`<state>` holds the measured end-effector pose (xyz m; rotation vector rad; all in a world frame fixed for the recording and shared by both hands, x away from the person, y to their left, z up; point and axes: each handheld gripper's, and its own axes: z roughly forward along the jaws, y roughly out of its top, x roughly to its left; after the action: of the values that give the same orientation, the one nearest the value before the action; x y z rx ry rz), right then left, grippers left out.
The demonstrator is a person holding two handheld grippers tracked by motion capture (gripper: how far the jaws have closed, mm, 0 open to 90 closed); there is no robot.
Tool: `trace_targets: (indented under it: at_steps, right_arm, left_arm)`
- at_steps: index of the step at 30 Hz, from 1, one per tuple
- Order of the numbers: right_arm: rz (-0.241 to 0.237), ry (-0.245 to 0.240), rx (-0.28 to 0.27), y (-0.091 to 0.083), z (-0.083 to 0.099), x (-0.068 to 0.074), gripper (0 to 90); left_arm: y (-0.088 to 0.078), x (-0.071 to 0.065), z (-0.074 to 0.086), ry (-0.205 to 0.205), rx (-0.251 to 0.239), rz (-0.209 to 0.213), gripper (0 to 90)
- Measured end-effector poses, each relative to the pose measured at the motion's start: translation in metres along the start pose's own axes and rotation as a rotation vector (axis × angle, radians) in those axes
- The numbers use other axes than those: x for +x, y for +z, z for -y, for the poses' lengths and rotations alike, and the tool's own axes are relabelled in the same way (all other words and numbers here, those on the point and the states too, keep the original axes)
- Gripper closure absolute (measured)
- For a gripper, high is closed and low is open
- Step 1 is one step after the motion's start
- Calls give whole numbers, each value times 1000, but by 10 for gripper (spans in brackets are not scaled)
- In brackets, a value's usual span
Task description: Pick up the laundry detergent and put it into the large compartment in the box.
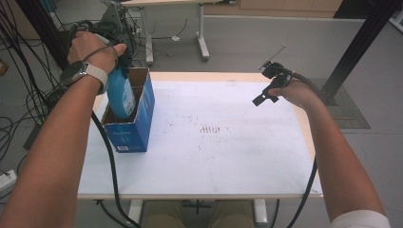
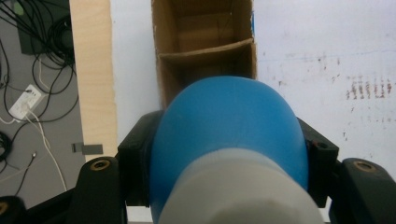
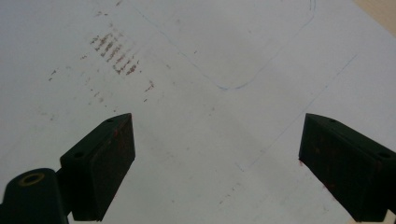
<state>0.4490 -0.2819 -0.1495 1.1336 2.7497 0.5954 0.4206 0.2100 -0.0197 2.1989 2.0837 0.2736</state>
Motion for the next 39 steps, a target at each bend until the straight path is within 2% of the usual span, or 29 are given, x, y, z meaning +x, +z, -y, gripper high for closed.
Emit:
trace_targets:
  at_steps: [7,23,39]
  right_arm:
    - [7,3,7,1,0,0,107]
    - [9,7,16,4,-2,2,107]
    - [9,25,26,9,0,1,107]
  left_arm:
    - [13,3,0,6,2,8,372]
    - [37,4,1,23,-7,-2,372]
    - [73,2,3,35,7,-4,372]
